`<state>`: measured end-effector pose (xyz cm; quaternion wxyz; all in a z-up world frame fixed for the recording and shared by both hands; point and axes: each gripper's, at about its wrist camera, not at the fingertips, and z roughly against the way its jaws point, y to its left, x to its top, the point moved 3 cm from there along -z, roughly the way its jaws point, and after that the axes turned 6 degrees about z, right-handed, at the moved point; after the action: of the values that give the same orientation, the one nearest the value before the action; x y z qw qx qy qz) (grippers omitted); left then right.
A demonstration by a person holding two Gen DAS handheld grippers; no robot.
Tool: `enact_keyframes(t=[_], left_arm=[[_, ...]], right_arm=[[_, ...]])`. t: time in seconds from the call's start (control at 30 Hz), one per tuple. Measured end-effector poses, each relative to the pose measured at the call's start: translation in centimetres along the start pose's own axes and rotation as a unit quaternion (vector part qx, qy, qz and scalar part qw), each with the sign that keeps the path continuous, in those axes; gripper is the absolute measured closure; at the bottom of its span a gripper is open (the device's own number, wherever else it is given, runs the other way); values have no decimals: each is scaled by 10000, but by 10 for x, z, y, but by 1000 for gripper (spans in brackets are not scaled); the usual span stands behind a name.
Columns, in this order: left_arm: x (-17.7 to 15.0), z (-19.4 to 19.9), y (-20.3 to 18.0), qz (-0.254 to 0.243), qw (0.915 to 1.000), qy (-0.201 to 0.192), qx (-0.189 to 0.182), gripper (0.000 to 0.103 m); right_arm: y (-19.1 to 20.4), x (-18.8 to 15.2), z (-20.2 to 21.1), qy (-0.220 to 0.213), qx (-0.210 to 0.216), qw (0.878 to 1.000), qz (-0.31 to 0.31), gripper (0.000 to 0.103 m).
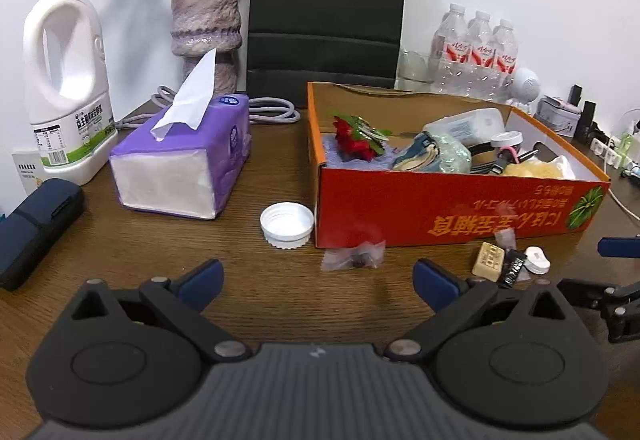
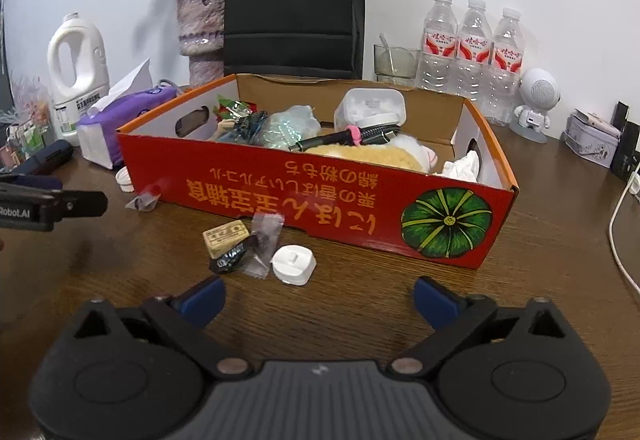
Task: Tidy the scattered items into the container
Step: 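Withdraw both tools from the box toward the small items on the table, then grasp the small white piece with right tool while left tool grasps a small dark item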
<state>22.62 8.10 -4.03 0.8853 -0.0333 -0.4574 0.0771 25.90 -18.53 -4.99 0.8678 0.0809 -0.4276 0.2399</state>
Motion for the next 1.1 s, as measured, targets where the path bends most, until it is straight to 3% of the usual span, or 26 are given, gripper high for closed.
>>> enact_keyframes(t=[0.07,0.13,0.23,0.37,0.43,0.53,0.6,0.7,1.03,1.07,1.1], left_arm=[[1,-5,-4,-34,10000,37,-46,8],[2,-13,-10,-99,9999,81,-58,13],[4,-27,-20,-207,9996,170,-24,21],[5,-45,-27,-106,9994,320,-1,44],[4,-49,-28,3,9996,268,41,46],[3,-50,-28,91,9998,194,8,46],[3,-51,-30,22,9999,149,81,52],[4,-51,-26,107,9998,114,137,66],[-2,-42,-26,183,9998,79,38,70],[-3,-40,-26,203,9998,49,24,73],[-4,-37,-26,217,9998,3,-1,85]], right_arm=[[-1,0,-4,18,10,10000,-32,12],[-1,2,-9,23,-9,10000,-34,25],[0,5,-15,-25,-11,10000,-67,32],[-2,10,-23,-41,17,9999,-162,43],[-3,11,-27,-33,45,9998,-213,54],[-1,10,-31,-23,76,9998,-208,57],[3,10,-32,-36,46,9999,-117,60],[7,9,-30,-77,17,10000,-11,76],[10,4,-25,-125,-54,9999,5,76],[10,4,-24,-124,-64,9999,-2,76],[10,3,-23,-126,-69,9999,-6,76]])
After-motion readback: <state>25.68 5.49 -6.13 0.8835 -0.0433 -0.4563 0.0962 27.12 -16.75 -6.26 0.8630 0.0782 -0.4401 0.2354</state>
